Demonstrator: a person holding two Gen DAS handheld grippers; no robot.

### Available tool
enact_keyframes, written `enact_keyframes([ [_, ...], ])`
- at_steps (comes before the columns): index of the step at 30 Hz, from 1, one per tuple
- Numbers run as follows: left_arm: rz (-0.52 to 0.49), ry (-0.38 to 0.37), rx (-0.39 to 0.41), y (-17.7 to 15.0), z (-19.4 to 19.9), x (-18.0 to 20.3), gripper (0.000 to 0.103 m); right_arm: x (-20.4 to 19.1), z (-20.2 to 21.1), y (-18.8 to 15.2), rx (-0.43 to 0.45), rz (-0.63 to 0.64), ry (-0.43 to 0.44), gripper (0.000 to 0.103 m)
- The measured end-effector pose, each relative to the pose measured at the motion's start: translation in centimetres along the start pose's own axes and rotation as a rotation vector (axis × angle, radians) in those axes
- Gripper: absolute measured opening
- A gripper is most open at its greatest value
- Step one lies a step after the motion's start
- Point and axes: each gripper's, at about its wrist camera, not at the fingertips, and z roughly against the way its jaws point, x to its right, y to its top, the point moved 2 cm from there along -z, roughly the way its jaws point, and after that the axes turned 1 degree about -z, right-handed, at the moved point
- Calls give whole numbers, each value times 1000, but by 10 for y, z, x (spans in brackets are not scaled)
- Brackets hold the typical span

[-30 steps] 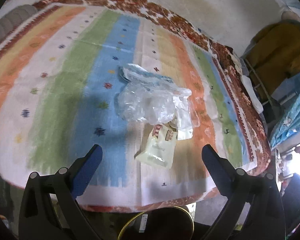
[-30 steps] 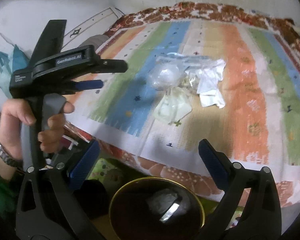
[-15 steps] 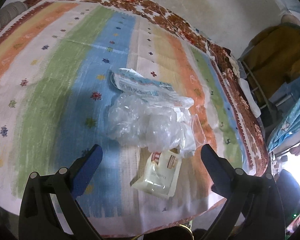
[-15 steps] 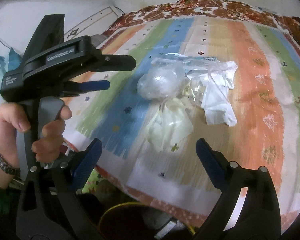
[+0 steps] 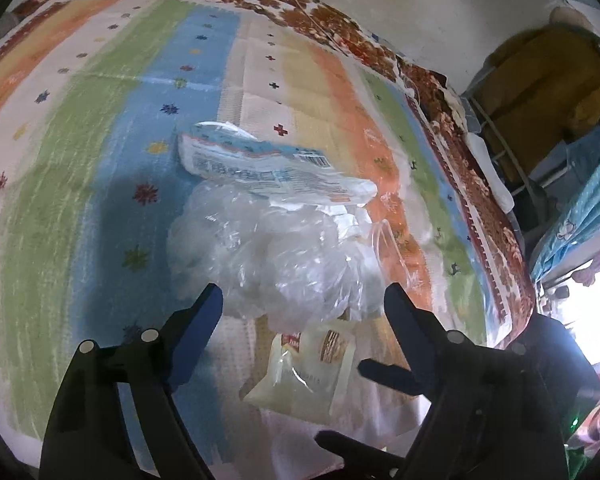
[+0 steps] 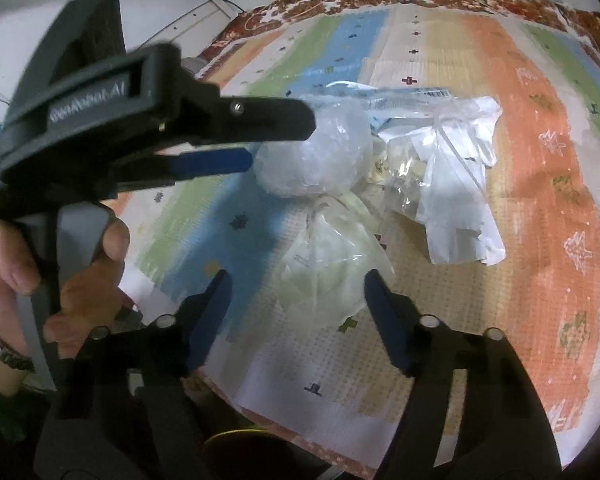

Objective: Collect trash
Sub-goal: 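Grasp the clear plastic bag bundle with the left tool while the right grasps the pale yellow bag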

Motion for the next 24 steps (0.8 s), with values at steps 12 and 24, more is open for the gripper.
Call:
enact_keyframes([
  [12,4,12,-24,-1,-12,-2,56,-2,-6,0,-19,-25,58,29],
  [24,-5,50,-14,1,1,-7,14,-3,-3,-3,-24,-15,48,0],
])
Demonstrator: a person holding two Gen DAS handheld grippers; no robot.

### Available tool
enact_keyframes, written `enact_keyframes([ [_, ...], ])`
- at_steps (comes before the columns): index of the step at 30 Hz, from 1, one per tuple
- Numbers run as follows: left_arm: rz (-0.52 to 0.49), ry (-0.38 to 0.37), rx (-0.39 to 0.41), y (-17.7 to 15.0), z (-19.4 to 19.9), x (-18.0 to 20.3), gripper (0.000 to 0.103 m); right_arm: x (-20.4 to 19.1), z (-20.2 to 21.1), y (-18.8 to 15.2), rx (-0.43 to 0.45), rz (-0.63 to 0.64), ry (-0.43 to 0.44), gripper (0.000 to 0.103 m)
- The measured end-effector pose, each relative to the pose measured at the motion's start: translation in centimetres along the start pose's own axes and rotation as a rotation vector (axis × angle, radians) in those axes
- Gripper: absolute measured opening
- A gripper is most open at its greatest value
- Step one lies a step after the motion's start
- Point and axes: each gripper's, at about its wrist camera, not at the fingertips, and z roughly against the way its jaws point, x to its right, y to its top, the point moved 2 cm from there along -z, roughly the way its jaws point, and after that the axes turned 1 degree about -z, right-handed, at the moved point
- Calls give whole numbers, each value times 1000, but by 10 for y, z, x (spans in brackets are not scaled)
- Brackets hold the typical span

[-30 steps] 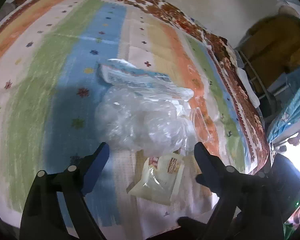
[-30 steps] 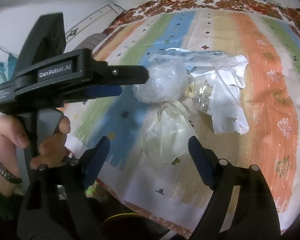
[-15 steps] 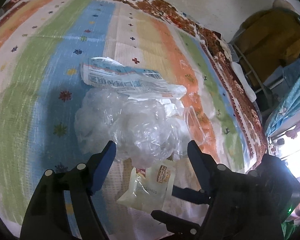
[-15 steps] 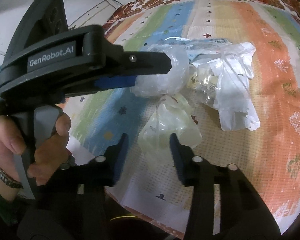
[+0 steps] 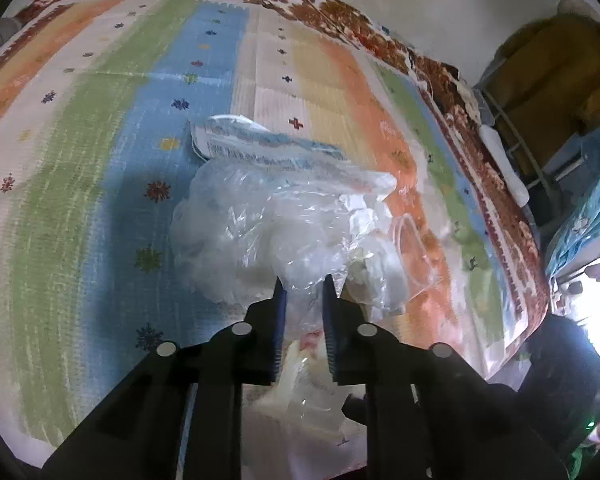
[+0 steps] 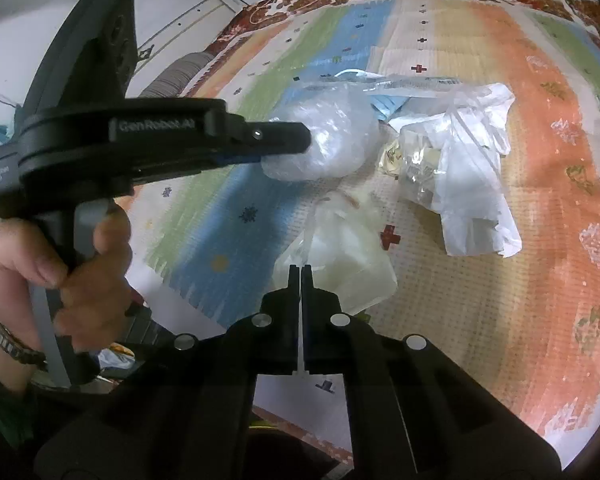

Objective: Collect trash
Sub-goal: 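Grasp the clear plastic bag bundle with the left tool while the right grasps the pale yellow bag, then carry the clear bag and yellow bag back over the bin with both tools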

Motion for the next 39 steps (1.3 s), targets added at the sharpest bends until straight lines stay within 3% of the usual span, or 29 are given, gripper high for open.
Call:
enact_keyframes([
  [15,29,20,31,-1,47,14,10,-24,26,-4,11,32,9,0],
  [39,6,-75,120,-46,122,62,10,-54,135,-34,200,68,-73,0],
])
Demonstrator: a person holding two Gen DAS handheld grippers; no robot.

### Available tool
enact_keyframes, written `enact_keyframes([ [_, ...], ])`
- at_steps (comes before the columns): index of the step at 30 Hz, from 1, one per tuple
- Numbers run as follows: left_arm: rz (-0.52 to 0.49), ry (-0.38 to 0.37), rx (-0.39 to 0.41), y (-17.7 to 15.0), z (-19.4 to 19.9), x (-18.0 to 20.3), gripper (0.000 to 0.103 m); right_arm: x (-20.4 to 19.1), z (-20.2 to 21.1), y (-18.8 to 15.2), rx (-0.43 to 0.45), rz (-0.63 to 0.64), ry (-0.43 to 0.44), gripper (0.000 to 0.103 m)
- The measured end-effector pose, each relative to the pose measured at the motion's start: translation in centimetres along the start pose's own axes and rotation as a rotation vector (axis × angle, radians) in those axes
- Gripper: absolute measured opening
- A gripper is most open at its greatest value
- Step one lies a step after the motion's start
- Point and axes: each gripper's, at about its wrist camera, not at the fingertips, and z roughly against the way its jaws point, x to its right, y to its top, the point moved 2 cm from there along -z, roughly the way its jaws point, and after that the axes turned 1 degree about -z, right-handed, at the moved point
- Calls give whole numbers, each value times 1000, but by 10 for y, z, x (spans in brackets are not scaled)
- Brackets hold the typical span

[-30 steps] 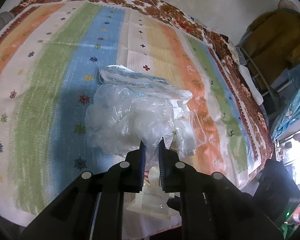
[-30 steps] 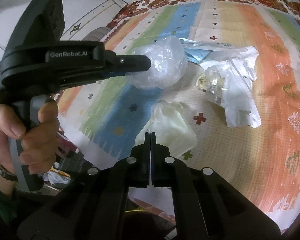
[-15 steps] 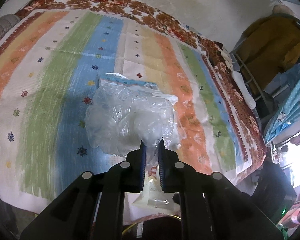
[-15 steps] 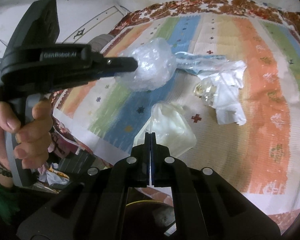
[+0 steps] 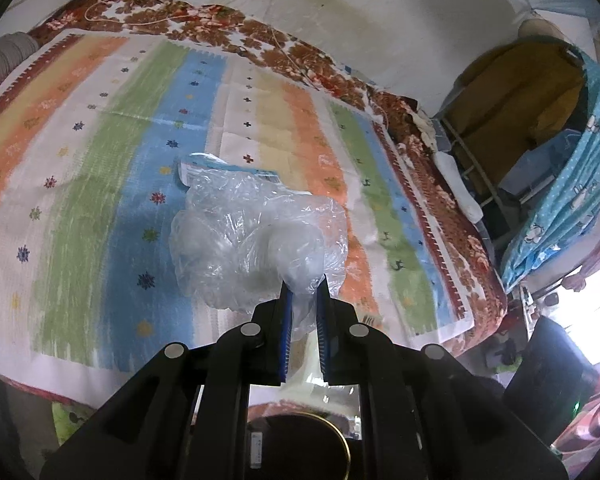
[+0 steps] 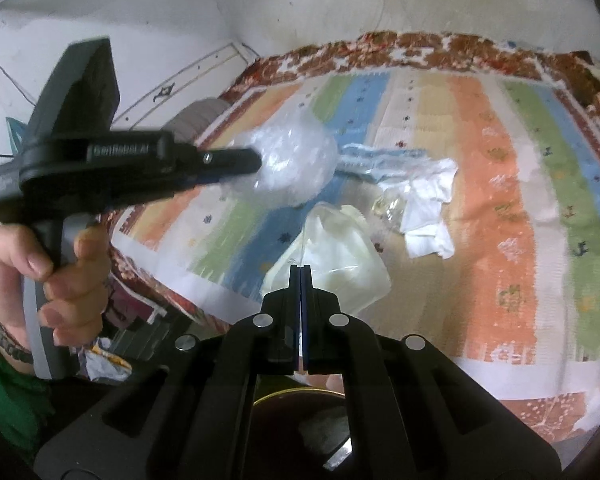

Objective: Collect trash
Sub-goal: 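Carry the clear bag and yellow bag back over the bin with both tools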

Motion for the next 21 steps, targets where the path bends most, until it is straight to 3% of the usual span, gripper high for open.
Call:
enact_keyframes([
  [9,26,-49,28,-22,23,10,10,-1,22,-11,25,35,-52,0],
  [21,8,-109,33,-54,40,36,10,-14,62,-39,51,21,-40,0],
])
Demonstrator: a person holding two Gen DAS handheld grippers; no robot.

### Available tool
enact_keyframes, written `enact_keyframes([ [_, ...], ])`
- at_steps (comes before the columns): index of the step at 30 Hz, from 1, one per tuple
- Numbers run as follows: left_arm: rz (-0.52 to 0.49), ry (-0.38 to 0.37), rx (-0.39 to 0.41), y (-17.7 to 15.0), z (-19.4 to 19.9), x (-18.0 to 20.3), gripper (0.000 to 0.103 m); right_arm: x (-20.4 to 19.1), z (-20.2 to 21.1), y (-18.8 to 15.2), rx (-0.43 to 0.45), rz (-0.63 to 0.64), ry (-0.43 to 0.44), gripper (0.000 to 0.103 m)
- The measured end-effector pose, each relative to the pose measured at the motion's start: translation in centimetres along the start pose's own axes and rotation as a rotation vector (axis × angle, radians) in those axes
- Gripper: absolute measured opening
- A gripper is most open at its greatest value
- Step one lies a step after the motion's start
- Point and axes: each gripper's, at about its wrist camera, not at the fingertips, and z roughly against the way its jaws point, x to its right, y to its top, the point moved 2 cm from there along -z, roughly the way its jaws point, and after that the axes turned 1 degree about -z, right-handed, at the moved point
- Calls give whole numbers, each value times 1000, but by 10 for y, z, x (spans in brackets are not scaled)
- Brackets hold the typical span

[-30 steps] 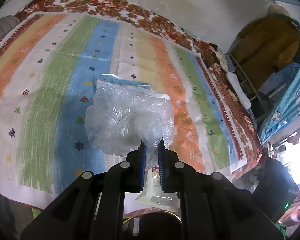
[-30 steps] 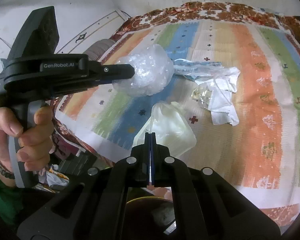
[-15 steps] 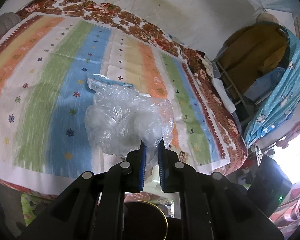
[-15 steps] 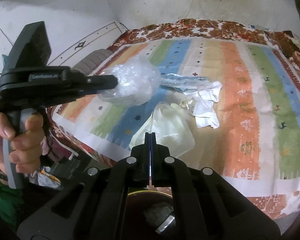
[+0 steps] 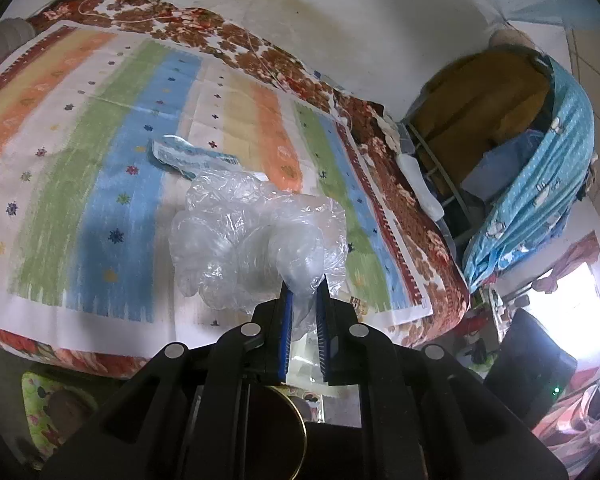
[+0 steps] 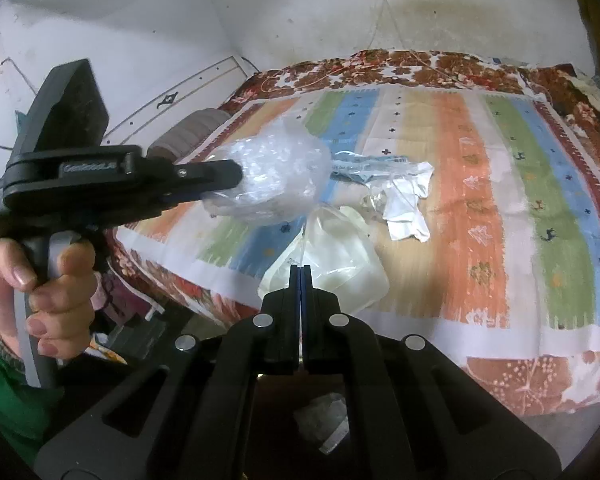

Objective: Collect trash
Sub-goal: 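Carry the clear bag and yellow bag back over the bin with both tools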

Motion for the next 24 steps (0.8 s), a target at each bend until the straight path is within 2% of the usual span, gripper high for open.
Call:
enact_keyframes([
  [11,-29,-2,-4,-36,10,13,10,-5,24,-23,15,7,-18,0],
  [24,-5,-13,-11,-88,27,13,10,-8,38,-62,-38,-23,-19,0],
])
